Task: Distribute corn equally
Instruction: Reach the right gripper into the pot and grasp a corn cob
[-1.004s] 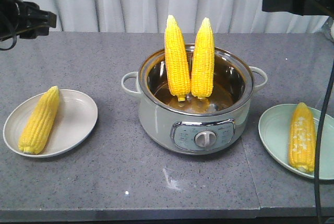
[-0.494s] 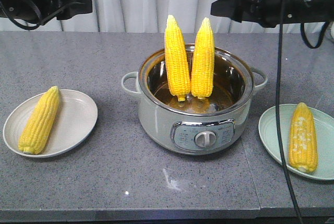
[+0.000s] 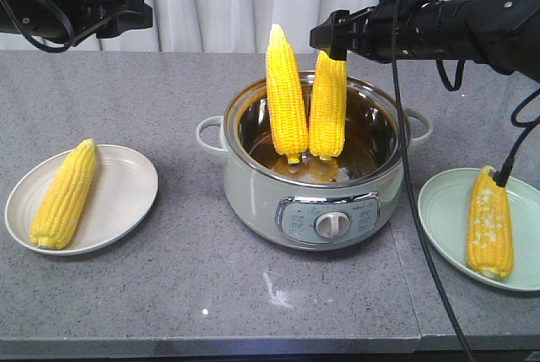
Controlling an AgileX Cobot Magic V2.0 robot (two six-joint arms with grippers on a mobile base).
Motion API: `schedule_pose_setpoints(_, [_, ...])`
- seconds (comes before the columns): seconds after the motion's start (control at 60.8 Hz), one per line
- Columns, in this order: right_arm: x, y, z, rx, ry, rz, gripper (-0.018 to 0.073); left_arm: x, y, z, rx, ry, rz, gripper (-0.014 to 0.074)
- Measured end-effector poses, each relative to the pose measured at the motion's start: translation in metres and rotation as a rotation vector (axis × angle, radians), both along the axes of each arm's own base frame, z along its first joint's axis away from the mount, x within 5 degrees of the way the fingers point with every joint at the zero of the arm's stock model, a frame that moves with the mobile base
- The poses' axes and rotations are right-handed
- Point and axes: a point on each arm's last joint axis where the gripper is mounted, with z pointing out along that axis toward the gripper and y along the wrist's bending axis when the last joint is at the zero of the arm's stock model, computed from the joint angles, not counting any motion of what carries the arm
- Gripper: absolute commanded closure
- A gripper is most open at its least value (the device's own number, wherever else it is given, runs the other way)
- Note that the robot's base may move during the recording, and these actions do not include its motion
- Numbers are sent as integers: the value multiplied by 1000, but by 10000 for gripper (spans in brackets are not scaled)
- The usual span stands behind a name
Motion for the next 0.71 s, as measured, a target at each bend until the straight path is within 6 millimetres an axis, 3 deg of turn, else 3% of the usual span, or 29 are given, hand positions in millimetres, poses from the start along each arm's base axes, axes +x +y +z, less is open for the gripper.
schedule_pose_setpoints(0.296, [13,1,-27,-18,49,-10,-17,0,0,0,0,1,0,266])
schedule_pose_setpoints(0.411, [15,2,-32,-24,57,-8,38,0,0,0,1,0,-1,266])
schedule_pose_setpoints(0.543, [15,2,-32,-24,56,-8,220,0,0,0,1,0,-1,266])
schedule_pose_setpoints(0.559, [15,2,-32,-23,57,-8,314,0,0,0,1,0,-1,266])
schedule_pose_setpoints(0.592, [15,2,-32,-22,58,-7,384,0,0,0,1,0,-1,266])
schedule_pose_setpoints(0.708, [15,3,-32,-22,58,-5,565,0,0,0,1,0,-1,266])
